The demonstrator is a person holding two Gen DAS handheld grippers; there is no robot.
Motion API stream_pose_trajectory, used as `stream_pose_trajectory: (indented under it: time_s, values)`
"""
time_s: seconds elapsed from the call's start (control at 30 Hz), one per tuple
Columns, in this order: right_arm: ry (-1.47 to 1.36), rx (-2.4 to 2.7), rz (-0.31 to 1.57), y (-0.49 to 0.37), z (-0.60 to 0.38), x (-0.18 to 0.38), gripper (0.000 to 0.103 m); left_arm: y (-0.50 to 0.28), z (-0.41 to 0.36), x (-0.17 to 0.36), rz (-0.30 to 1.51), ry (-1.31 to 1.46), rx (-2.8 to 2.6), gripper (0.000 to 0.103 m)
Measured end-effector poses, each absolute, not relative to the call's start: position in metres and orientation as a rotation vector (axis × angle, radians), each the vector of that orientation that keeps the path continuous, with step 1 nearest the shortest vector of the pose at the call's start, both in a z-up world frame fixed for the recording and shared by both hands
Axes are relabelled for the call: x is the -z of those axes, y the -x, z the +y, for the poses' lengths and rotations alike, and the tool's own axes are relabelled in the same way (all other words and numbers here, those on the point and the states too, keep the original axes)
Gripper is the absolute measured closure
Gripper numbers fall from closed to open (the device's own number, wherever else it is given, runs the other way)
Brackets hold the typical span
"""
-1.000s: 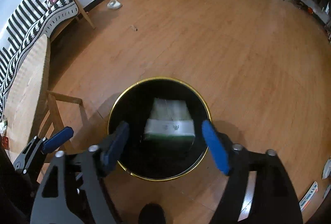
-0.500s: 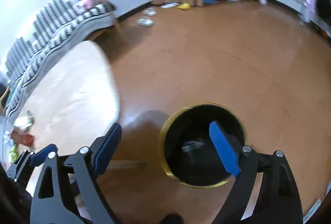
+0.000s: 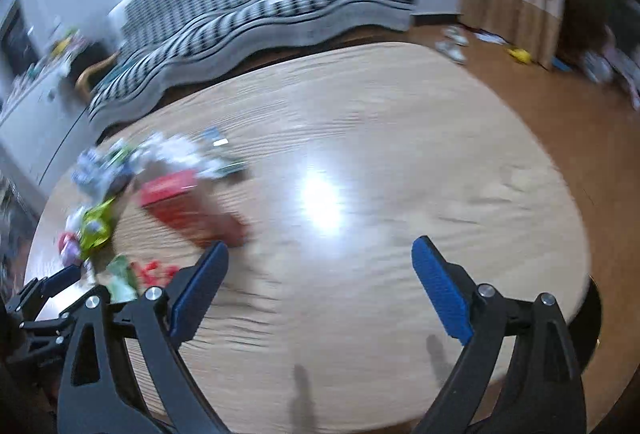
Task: Collect trash
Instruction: 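Grasp green plastic tray with left tool while right tool grasps red cigarette box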
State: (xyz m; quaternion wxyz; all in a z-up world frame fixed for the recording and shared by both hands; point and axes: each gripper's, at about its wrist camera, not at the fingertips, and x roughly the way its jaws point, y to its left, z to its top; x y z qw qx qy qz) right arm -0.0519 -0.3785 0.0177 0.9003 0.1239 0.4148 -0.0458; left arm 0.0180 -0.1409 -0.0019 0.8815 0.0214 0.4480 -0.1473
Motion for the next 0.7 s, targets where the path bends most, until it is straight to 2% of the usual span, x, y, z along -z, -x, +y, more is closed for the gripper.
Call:
stream_pose_trajectory:
  time_s: [0.2, 0.6, 0.67, 0.7]
  values:
    - [-0.194, 0.023, 0.869, 0.021, -0.318, -0.016, 0.010, -0.037, -0.121, 0.016, 0.987, 0.004, 0.260, 0.012]
    - [-0.161, 0.035, 0.918, -0.029, -0.285, 0.011, 0.009, -0.047, -0.106, 0.036, 1.038, 0.029, 0.270, 0.011]
    - [-0.161, 0.034, 0.928, -0.033, -0.286, 0.014, 0.022, -0.047, -0.108, 0.042, 1.052, 0.035, 0.269, 0.011]
    - [-0.162, 0.034, 0.937, -0.035, -0.287, 0.015, 0.046, -0.049, -0.110, 0.044, 1.058, 0.036, 0.268, 0.011]
